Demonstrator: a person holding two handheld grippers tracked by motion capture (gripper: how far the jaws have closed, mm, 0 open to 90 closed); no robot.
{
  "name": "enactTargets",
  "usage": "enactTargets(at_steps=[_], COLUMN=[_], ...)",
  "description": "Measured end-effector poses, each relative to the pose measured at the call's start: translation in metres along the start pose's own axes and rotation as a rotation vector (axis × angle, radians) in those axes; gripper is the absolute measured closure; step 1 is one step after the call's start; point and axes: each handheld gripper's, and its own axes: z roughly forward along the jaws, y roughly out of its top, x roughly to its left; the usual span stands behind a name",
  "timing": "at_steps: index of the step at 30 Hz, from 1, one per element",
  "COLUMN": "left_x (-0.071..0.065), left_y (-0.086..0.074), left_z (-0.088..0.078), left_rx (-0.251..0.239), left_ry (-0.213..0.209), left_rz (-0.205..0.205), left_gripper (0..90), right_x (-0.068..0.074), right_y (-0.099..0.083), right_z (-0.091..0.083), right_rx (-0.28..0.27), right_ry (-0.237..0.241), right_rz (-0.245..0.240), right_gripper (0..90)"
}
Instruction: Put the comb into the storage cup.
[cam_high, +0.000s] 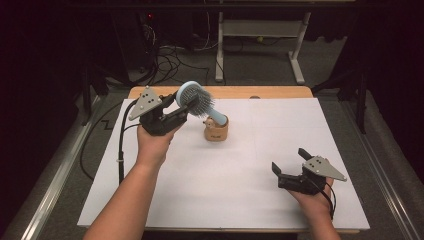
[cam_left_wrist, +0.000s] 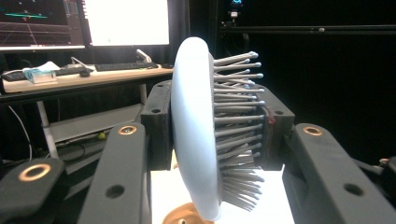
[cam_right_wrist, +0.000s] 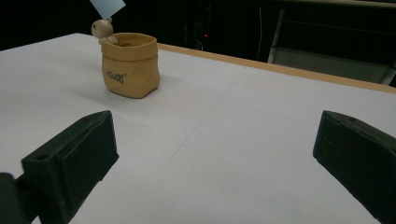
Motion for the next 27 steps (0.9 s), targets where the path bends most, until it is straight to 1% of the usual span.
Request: enactTargets(at_steps=[6,12,18,25,27], left_x=[0.008,0.014,0.02,0.022,0.022], left_y=[0.002,0.0,-0.001,-0.006,-0.007], left_z=[0.009,0.017,0.024,0.029,0.031], left_rx=[0.012,0.028,0.05,0.084,0.089], left_ry=[0.016,0.025,0.03,0.039,0.041], left_rz=[0.0,-0.003,-0.018,-0.015,-0.021], left_gripper=[57.3,57.3,57.2,57.1,57.1], right_x=[0.0,-0.001,-0.002,-0.002,-0.001], right_y=[0.0,0.0,0.0,0.0,0.0], right_z=[0.0,-0.001,-0.001,-0.001,0.0], right_rx=[-0.002,-0.006,-0.006,-0.006,-0.007], right_ry=[0.001,-0.002,-0.001,0.0,0.001], right_rz=[0.002,0.006,0.009,0.01,0.01], right_gripper=[0.1,0.1,0.1,0.1,0.1])
